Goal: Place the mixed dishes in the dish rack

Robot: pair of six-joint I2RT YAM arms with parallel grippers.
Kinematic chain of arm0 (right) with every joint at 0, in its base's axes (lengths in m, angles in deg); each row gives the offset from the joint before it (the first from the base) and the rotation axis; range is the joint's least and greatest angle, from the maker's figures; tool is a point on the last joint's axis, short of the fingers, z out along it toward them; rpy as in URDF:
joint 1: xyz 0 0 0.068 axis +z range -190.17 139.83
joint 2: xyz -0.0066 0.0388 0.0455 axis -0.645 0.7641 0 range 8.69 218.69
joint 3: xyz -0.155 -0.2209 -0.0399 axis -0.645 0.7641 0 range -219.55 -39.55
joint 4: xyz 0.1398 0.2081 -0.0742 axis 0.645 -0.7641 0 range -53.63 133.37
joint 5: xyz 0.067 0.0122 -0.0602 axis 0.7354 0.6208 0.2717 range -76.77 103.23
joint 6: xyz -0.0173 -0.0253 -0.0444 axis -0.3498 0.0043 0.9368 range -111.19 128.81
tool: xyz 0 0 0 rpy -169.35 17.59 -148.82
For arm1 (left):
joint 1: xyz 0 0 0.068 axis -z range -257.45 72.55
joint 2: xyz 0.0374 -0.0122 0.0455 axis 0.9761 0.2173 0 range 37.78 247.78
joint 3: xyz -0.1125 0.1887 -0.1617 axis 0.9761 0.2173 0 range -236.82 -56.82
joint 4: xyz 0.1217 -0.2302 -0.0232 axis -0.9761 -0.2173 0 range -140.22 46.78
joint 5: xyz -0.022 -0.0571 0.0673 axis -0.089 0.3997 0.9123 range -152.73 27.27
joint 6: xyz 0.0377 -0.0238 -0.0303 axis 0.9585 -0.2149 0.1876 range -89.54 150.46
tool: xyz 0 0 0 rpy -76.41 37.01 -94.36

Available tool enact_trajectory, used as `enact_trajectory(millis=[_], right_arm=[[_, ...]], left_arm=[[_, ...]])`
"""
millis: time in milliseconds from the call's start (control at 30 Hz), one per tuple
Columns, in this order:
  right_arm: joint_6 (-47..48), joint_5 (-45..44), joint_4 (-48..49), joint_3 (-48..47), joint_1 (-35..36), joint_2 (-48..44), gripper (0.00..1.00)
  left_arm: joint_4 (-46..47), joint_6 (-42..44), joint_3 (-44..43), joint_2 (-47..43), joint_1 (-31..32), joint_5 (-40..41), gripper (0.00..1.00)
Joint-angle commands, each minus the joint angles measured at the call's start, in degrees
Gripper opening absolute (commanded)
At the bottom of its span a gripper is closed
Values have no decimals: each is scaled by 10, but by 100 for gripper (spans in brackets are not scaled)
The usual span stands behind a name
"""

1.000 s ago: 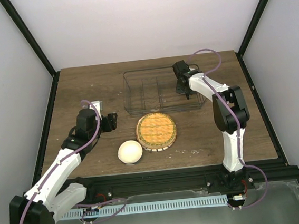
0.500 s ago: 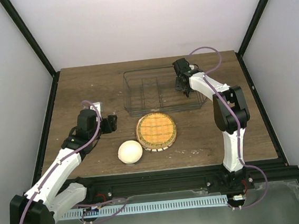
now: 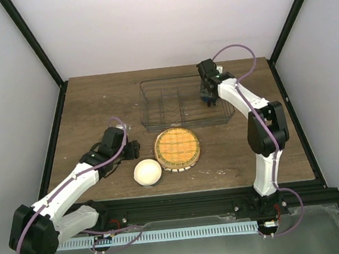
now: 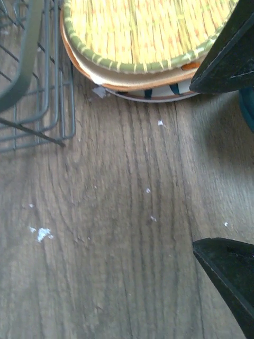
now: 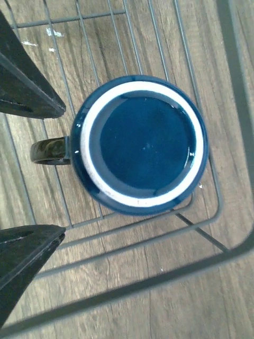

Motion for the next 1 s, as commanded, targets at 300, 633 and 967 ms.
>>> enact_trajectory(millis=[300,633,967], right_arm=[[19,19,5,75,56,-141,76],[14,17,0,124,70,-207,78],[13,10,-3,140,70,-237,78]], left_arm=[[-77,-28,12,-1,15,12,78],[-120,-96,31,-5,107,33,80],[-96,-123,71,-1,122,22,78]])
